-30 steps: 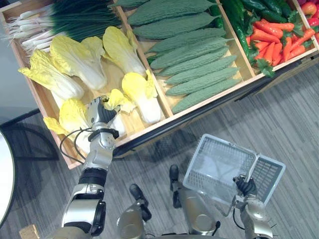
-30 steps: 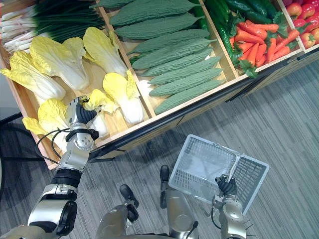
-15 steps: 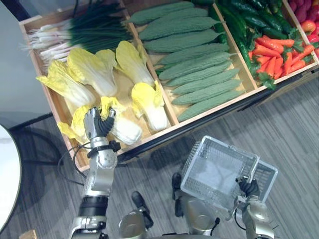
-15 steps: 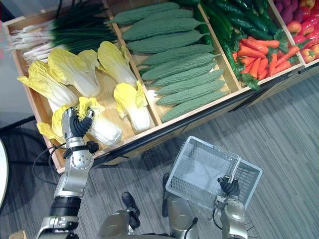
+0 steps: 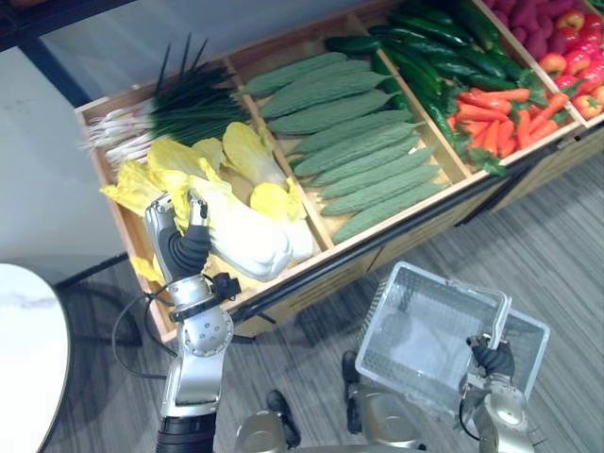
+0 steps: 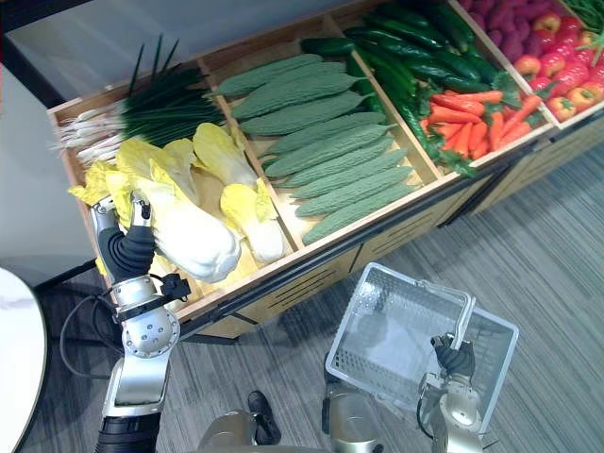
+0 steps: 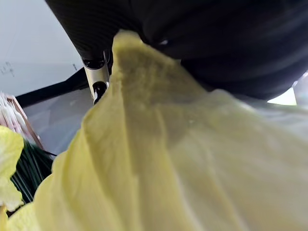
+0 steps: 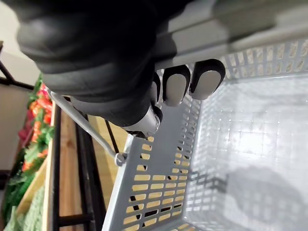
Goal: Pick vegetable in the basket
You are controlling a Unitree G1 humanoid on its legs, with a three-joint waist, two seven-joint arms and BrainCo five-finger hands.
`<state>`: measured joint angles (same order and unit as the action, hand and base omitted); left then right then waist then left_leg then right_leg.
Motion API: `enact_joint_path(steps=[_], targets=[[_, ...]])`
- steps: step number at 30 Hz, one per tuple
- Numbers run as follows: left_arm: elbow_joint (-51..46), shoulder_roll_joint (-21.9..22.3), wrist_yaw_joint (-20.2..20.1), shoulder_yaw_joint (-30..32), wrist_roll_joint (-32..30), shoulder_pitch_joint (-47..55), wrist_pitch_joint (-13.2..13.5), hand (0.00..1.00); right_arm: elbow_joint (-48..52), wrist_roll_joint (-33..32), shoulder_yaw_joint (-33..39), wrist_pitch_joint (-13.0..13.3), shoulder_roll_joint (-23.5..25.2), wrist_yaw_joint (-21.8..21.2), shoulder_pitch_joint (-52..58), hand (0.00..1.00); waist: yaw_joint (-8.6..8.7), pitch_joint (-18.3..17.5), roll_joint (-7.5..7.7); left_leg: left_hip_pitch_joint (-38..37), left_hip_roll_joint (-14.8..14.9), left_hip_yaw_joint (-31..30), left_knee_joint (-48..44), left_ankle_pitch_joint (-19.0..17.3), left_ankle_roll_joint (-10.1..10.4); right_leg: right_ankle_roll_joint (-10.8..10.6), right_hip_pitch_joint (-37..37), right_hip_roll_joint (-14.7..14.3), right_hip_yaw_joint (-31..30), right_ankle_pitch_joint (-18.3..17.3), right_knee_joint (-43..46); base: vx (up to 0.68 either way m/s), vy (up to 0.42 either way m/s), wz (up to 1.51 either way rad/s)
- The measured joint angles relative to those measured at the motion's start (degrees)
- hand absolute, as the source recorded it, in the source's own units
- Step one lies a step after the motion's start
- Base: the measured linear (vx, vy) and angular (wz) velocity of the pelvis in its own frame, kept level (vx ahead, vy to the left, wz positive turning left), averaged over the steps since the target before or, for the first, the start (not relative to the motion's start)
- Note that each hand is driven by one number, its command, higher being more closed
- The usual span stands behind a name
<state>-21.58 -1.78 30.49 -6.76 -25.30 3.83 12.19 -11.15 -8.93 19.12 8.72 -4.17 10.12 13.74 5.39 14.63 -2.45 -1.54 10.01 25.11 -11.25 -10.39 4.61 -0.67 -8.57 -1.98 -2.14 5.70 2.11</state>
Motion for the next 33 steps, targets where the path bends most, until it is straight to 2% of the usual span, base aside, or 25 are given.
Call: enact_joint_path(steps=[5,6,7,8,9,10,12,13,15,16,18,19,20,21,23,24,25,26,27,30,33], targets=[[-2.7,0.3,-1.9,-4.4,0.0,1.0,0.9,1.00,12.6,1.8,-4.8,-0.1,1.5,1.0,1.3,1.00,-0.33,-0.8,0.57,-1.5,1.5,11.2,-4.5,-4.3,0.0,-1.2,-3.9,-3.2,-9.5,1.3,1.6,-0.02,0.059,-1.28],[-2.5,0.0,-2.2,-5.0,0.0,1.3,0.9,1.00,13.9,2.2,-6.1,-0.1,1.8,1.2,0.2,1.00,-0.13,-1.1,0.76,-2.2,2.1,15.1,-5.0,-5.0,-0.2,1.8,-4.7,-2.3,-5.3,-1.6,1.0,-0.04,0.031,-1.87],[-2.2,-0.2,-3.0,-5.0,0.0,1.2,0.9,1.00,14.0,3.1,-7.2,-0.1,2.1,1.5,-1.3,1.00,-0.03,-1.2,0.86,-3.6,2.4,18.5,-4.3,-5.0,-0.3,3.6,-5.4,0.0,4.2,-3.3,1.4,-0.02,0.033,-1.69],[-1.9,-0.6,-3.1,-5.1,0.0,1.2,0.9,1.00,14.0,3.2,-8.0,-0.1,2.2,1.7,-2.0,1.00,0.02,-1.3,1.10,-4.3,2.4,20.1,-3.9,-5.0,-0.3,4.0,-5.8,1.8,10.4,-3.6,1.9,0.03,0.044,-1.58],[-0.9,-0.8,-3.8,-5.0,0.0,1.1,1.0,1.00,14.0,4.0,-9.0,-0.1,2.2,2.0,-3.2,1.00,0.09,-1.5,1.18,-6.1,1.9,23.2,-3.0,-5.0,-0.3,5.2,-5.6,5.4,22.9,-4.4,2.8,0.07,-0.010,-1.61],[-0.2,-0.6,-4.2,-4.6,0.0,1.2,1.0,1.00,13.8,4.3,-10.2,-0.1,1.9,2.1,-4.4,1.00,-0.30,-1.7,0.87,-7.8,2.0,25.8,-2.4,-5.0,-0.2,6.6,-4.3,7.7,33.3,-5.0,3.7,0.08,-0.044,-1.68],[0.0,-0.6,-4.3,-4.3,0.0,1.0,1.1,1.00,13.4,6.0,-13.6,-0.3,0.8,1.1,-6.5,1.00,-1.44,-1.8,0.92,-11.0,1.5,28.4,-1.4,-5.0,-0.2,7.5,-3.5,8.0,39.5,-3.2,4.4,0.11,-0.115,-1.95],[1.0,-0.6,-4.4,-4.6,0.0,0.4,1.4,1.00,13.4,6.4,-14.4,-0.3,0.4,0.7,-7.2,1.00,-1.42,-1.8,0.90,-11.8,1.5,28.7,-1.9,-5.0,-0.2,6.4,-3.6,7.6,38.2,-2.6,4.6,0.15,-0.167,-1.98],[6.4,-0.7,-5.4,-6.5,0.0,-3.0,1.7,1.00,13.4,6.8,-17.0,-0.6,-1.8,-0.4,-8.7,1.00,-1.48,-1.8,0.84,-12.2,5.5,28.6,-11.2,-5.2,-0.1,6.3,-3.1,5.8,33.3,-2.7,4.7,0.16,-0.123,-1.37],[10.1,-0.7,-6.6,-8.8,0.0,-4.4,1.7,1.00,13.4,6.8,-19.3,-0.7,-4.1,-1.4,-10.1,1.00,-1.31,-2.1,0.30,-10.4,11.0,27.3,-24.3,-4.0,-2.5,6.6,-1.7,3.6,30.4,-3.1,4.5,0.14,-0.044,-1.14],[13.8,-0.9,-7.2,-11.3,-0.1,-5.6,1.8,1.00,13.5,6.6,-20.5,-0.7,-5.9,-1.8,-11.3,1.00,-1.14,-2.4,-0.21,-7.5,13.9,21.6,-33.5,-4.9,-5.7,7.4,-0.3,2.2,27.4,-3.8,4.4,0.15,0.029,-1.06],[15.5,-0.5,-7.9,-13.2,0.0,-5.8,1.8,1.00,14.2,5.7,-20.9,-0.7,-6.6,-1.9,-12.1,1.00,-1.11,-2.4,-0.21,-4.3,12.7,14.7,-35.3,-6.1,-5.5,7.4,1.2,1.8,25.4,-3.8,3.6,0.18,0.095,-1.01],[16.4,-0.6,-8.2,-14.5,-0.1,-5.4,1.8,1.00,15.3,4.0,-20.9,-0.7,-6.6,-2.3,-12.1,1.00,-1.25,-2.5,-0.21,-0.9,9.9,7.6,-34.4,-7.3,-4.8,7.4,2.6,1.9,23.4,-3.8,2.7,0.17,0.096,-0.86],[16.8,-0.7,-8.2,-14.7,-0.1,-4.9,1.8,1.00,15.8,3.2,-21.2,-0.7,-6.5,-2.5,-12.1,1.00,-1.44,-2.5,-0.20,0.3,8.3,4.6,-33.1,-7.9,-4.5,7.4,3.3,2.0,22.1,-3.8,2.3,0.16,0.113,-0.85],[18.0,-0.8,-8.7,-14.6,-0.1,-3.8,1.7,1.00,17.2,1.4,-22.5,-0.5,-6.4,-3.0,-12.2,1.00,-2.11,-2.6,-0.16,3.3,2.7,-5.3,-24.8,-8.5,-4.6,6.3,5.0,3.0,18.3,-3.1,1.3,0.15,0.141,-1.01],[18.9,-1.3,-9.2,-14.7,-0.3,-3.8,1.7,1.00,17.3,0.4,-23.4,-0.2,-6.8,-3.3,-12.2,1.00,-3.02,-3.0,-0.45,4.5,-0.6,-11.5,-16.0,-7.4,-3.0,4.5,5.5,3.2,15.5,-1.7,-0.1,0.09,0.141,-0.94],[19.1,-1.3,-9.2,-14.8,-0.3,-3.8,1.7,1.00,17.3,0.4,-23.6,-0.2,-7.0,-3.5,-12.2,1.00,-3.13,-3.2,-0.66,4.7,-0.9,-12.5,-14.2,-6.8,-2.4,4.0,5.5,3.1,15.1,-1.3,-0.4,0.05,0.118,-1.04],[20.1,-1.3,-9.2,-15.0,-0.7,-3.9,1.6,1.00,17.3,0.3,-23.9,-0.2,-7.8,-4.2,-12.2,1.00,-3.13,-3.8,-1.61,5.0,-0.9,-14.1,-8.7,-2.6,-1.3,2.6,5.9,2.3,13.1,-0.1,-2.1,0.10,0.178,-0.90],[21.9,-1.6,-9.6,-15.2,-1.6,-3.8,1.6,1.00,17.2,-0.1,-24.3,-0.4,-7.5,-5.2,-11.9,1.00,-3.04,-4.4,-0.71,3.1,-1.8,-11.9,-6.7,-2.1,-1.9,1.1,6.7,3.0,10.7,1.5,-4.2,0.11,0.189,-0.89],[25.4,-2.3,-10.6,-15.8,-3.2,-5.9,0.9,1.00,17.2,-2.3,-26.4,-0.5,-7.5,-6.9,-11.6,1.00,-2.33,-5.6,1.25,0.5,-4.2,-8.0,-1.7,-1.4,-3.2,-0.4,6.7,4.3,6.7,3.0,-6.3,0.11,0.206,-0.62],[27.3,-3.0,-11.4,-16.4,-5.3,-8.0,0.0,1.00,17.4,-5.8,-29.0,-0.5,-7.5,-8.8,-11.7,1.00,-2.25,-5.9,1.50,-1.2,-5.1,-5.0,-0.4,-1.4,-3.5,-1.3,6.3,4.7,3.3,3.5,-6.3,0.07,0.139,-0.49]])
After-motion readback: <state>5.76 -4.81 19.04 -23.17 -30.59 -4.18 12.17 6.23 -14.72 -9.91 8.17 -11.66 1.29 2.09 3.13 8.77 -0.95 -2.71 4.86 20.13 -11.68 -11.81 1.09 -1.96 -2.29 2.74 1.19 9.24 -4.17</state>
